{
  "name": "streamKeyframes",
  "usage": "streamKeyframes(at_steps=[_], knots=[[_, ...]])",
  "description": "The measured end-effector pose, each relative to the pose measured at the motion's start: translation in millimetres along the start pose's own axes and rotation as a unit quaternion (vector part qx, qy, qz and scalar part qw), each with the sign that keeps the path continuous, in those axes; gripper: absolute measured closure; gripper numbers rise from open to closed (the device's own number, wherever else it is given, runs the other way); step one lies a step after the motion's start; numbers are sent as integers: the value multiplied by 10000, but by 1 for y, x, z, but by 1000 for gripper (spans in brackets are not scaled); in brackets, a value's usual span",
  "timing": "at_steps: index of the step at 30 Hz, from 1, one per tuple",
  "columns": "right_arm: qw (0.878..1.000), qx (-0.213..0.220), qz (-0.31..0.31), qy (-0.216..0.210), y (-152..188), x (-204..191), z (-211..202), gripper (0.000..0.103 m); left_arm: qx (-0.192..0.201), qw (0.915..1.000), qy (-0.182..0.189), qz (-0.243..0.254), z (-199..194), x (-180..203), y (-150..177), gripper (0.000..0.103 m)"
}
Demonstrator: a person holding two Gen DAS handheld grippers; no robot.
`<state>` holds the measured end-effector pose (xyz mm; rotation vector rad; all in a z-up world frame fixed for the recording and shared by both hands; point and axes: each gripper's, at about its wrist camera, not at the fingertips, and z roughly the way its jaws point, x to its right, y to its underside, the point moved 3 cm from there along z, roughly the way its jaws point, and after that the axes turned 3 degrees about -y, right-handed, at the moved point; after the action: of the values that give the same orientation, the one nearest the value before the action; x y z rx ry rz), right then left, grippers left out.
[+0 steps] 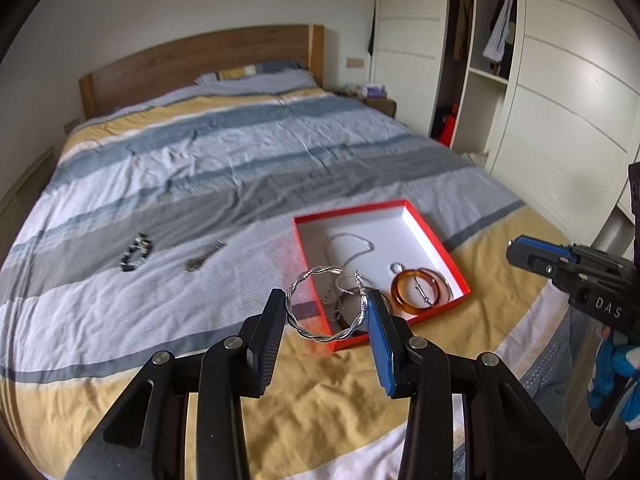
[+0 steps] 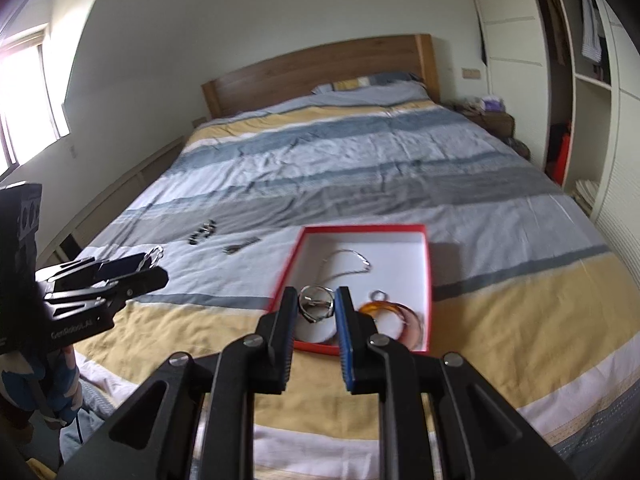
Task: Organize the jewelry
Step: 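Carry the hoop and ring over the red box and lower them, then open both tools to drop the hoop and ring into the box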
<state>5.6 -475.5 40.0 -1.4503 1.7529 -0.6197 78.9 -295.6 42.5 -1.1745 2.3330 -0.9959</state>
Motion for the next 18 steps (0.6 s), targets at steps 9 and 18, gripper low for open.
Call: streamKeyframes(at_steps=[9,18], knots=[[9982,-540,163,194,4,51,71,85,-531,9983,191,142,98,18,-14,63],[9943,-1057,45,155,-15,80,169,85,-848,9955,261,336,192,28,-42,63]])
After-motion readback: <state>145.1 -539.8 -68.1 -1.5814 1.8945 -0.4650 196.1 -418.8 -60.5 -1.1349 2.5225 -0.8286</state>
